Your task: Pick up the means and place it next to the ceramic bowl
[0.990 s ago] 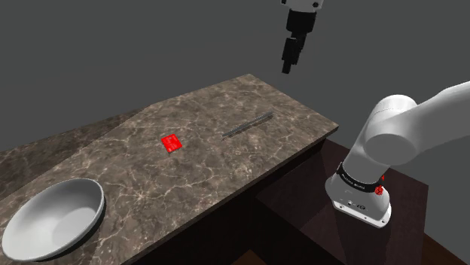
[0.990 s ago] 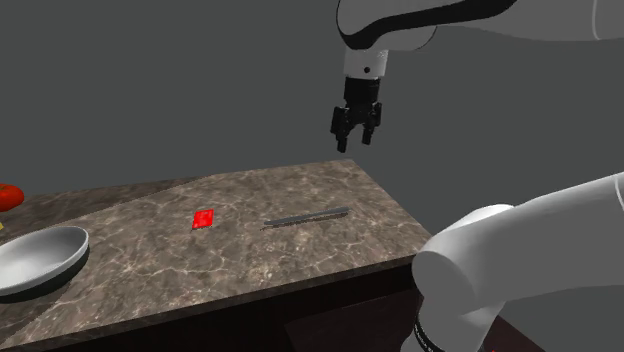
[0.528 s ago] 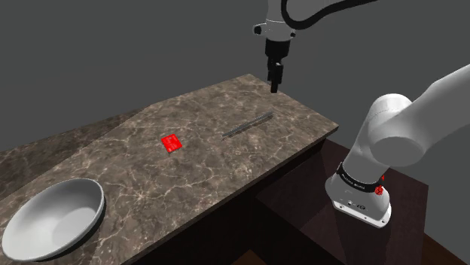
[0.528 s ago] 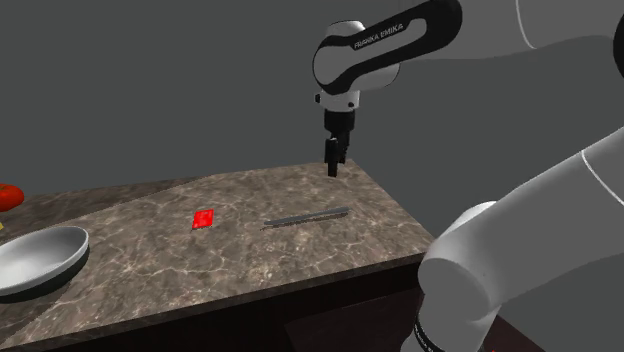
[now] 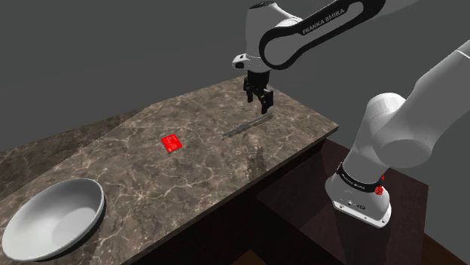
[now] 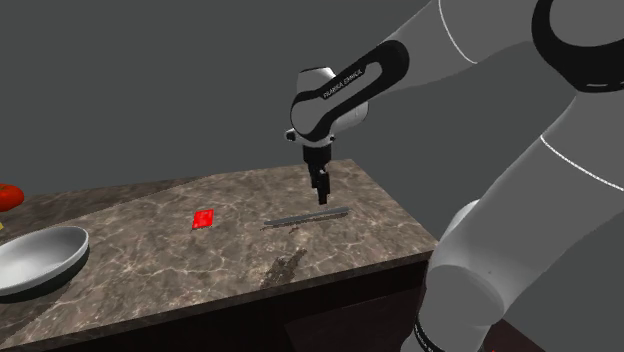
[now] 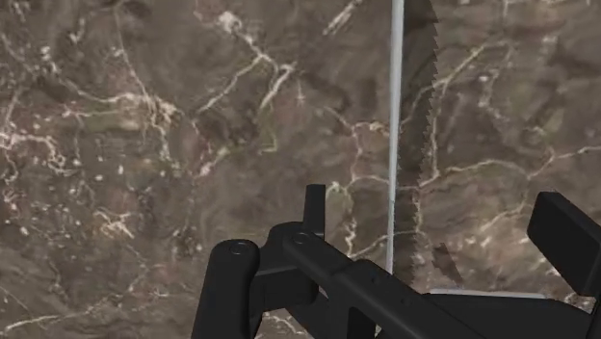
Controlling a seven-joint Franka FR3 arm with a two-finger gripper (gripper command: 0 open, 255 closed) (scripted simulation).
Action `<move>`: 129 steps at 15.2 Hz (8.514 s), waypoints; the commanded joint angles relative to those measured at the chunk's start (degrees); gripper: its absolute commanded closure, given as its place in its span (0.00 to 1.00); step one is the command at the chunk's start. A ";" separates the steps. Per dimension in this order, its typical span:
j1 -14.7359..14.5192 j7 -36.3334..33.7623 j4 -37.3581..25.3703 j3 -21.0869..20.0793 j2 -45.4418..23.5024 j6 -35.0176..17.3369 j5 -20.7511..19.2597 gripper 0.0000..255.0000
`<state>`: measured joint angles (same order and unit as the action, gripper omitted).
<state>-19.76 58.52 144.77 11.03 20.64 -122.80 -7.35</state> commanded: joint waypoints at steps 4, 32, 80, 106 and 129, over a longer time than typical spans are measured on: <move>-0.79 2.95 2.01 0.48 -3.41 -5.46 -0.36 0.00; -0.73 3.05 0.68 0.32 -1.69 -2.42 -0.39 1.00; -13.39 -22.02 -49.39 -16.79 -29.18 21.42 4.79 1.00; -17.47 -28.32 -56.74 -18.43 -44.73 13.55 2.65 1.00; -17.54 -28.49 -55.75 -18.39 -45.51 11.79 2.52 0.00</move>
<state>-37.23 30.01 90.15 -7.30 -25.18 -112.48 -4.91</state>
